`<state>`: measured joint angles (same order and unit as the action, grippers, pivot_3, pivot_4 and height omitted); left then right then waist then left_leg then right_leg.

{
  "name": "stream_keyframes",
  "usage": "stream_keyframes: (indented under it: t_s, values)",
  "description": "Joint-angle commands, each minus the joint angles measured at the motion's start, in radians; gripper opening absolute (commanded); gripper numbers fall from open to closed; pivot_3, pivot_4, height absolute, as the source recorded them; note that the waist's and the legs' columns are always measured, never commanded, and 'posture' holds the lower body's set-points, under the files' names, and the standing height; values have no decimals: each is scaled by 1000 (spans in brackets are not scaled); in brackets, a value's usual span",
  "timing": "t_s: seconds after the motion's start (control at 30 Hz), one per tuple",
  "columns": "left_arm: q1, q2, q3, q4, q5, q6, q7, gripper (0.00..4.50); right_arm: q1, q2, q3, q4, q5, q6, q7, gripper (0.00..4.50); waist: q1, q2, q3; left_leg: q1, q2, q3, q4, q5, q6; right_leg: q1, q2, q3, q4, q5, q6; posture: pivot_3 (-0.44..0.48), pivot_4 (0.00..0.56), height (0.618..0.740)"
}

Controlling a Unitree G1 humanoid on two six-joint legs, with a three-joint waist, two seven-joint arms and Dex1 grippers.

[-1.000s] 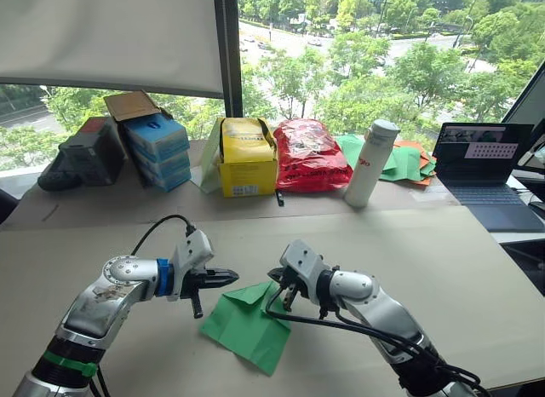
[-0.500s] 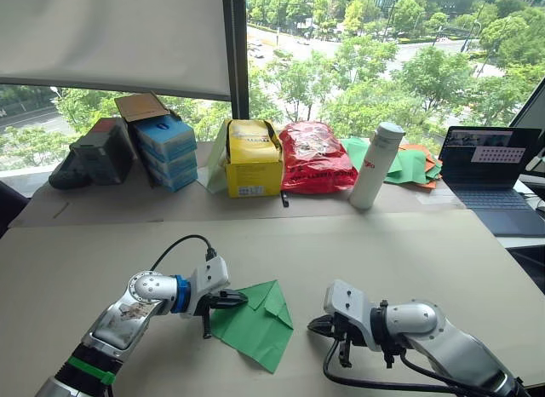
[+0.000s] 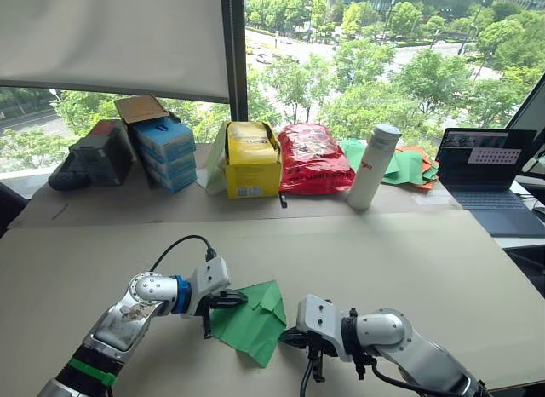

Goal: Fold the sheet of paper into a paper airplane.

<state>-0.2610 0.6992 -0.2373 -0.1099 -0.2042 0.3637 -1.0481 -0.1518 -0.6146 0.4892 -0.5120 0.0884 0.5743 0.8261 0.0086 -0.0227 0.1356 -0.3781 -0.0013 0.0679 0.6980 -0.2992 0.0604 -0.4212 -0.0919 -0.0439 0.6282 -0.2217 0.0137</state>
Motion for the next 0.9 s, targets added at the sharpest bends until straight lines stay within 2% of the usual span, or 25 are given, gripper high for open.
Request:
stream_keyframes:
  t_s: [0.03,0.2,0.37,0.57,0.9]
  values:
    - [12,-1,-9,4,15,22,6,66,24,-60,-25,-32,5,8,31,0,1,0,0,0,0,0,0,0,0,0,0,0,0,0,0,0,150,740]
    - [12,-3,-13,4,15,32,4,66,21,-67,-48,-162,155,-24,137,0,4,0,0,-3,0,0,1,-1,1,-1,-1,0,-1,0,0,0,150,740]
    - [15,3,-16,-12,12,51,-2,66,-14,-2,5,-154,147,-60,135,0,3,0,0,-2,0,0,1,-1,1,-1,0,0,0,0,0,0,150,740]
    - [7,27,-25,-41,8,91,-31,66,-54,31,196,-188,45,-58,136,0,3,0,0,-3,0,0,1,-1,1,-1,0,-1,-1,0,0,0,150,740]
    - [-10,41,-30,-53,16,112,-54,66,-123,94,318,-124,-160,43,10,0,2,0,0,-3,-1,0,2,0,0,-1,1,-2,0,0,0,0,150,740]
